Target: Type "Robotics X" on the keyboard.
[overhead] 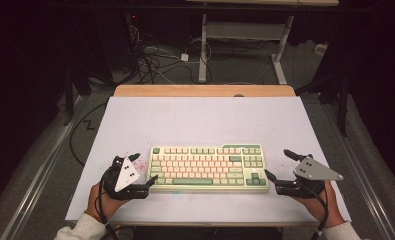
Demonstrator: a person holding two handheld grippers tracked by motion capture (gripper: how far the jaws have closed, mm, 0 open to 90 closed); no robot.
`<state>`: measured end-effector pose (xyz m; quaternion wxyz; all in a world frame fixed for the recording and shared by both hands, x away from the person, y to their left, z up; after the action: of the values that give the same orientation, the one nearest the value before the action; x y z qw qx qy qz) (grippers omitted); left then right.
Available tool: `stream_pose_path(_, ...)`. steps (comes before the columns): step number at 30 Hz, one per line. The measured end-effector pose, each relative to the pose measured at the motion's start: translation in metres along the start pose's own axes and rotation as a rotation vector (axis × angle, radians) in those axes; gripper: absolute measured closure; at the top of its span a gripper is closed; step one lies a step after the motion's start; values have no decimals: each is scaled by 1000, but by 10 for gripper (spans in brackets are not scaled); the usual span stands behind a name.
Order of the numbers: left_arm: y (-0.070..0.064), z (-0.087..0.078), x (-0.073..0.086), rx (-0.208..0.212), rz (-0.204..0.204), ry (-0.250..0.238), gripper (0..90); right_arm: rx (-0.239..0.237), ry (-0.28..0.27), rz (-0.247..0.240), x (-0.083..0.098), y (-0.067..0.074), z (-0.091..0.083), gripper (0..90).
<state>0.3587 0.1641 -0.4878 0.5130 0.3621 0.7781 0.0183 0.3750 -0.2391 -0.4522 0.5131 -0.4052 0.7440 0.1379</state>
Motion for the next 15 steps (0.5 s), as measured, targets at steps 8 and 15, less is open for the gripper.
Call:
stream_pose_path(8,3,-4,7,-2,-1,-3,146,21,1,8,6,-5,-7,160)
stream_pose_path(15,6,-4,15,-9,-7,9,146,40,0,14,14,-11,-12,161)
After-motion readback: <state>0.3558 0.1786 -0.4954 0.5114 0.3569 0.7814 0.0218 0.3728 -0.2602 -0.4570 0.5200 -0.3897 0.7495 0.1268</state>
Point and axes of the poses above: each handheld gripper's, and its own axes: z roughly forward along the jaws, x roughly out of its underside, y roughly to its left, the point moved 9 cm from there along z, roughly forward along the jaws, and after that the axes turned 10 degrees about -x, right-handed, at the moved point
